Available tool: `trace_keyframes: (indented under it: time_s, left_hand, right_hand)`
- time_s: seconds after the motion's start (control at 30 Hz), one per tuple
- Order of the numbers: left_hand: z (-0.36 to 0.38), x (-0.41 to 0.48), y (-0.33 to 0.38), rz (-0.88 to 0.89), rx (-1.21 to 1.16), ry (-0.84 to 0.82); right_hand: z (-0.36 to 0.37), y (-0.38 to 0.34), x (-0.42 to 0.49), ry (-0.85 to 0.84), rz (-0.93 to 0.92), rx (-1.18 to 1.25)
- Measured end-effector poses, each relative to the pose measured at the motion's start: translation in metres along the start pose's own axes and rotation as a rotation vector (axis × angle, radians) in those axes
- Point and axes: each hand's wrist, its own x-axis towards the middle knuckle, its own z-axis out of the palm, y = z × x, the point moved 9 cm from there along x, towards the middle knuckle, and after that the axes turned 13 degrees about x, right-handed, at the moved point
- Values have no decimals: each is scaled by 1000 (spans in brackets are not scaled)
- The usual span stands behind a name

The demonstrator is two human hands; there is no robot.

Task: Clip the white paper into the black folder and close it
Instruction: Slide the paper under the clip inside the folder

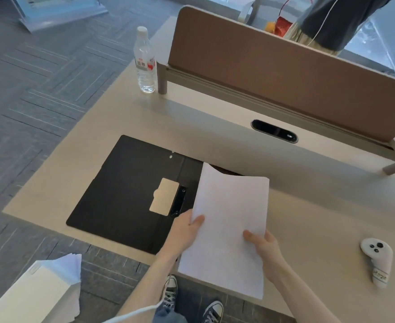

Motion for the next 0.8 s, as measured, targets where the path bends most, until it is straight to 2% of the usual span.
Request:
trace_keyframes:
  time_s: [0.07,0.1,0.2,0.23,0.37,0.53,0.7,0.8]
  left_hand:
    - [-21,7,-1,5,152,42]
    - [-38,11,-4,-17,229,116]
    - [-93,15,-2,-90,436,475]
    - [-99,19,2,-85,520,512]
    - [-90,42,11,-76,840,418]
    - [-81,57,22,1,817,370]
    - [-71,66,31,7,979,279]
    - [-74,67,32,30,961,276]
  right_hand:
    - [9,0,-1,23,-47,16]
    - [12,1,-1,31,-57,30]
    - [14,5,1,32,-54,60]
    - [13,5,1,30,-50,59]
    - [13,11,2,21,-42,33]
    - [11,20,6,31,-41,31]
    - [17,23,14,17,-54,57]
    - [26,24,19,3,-55,76]
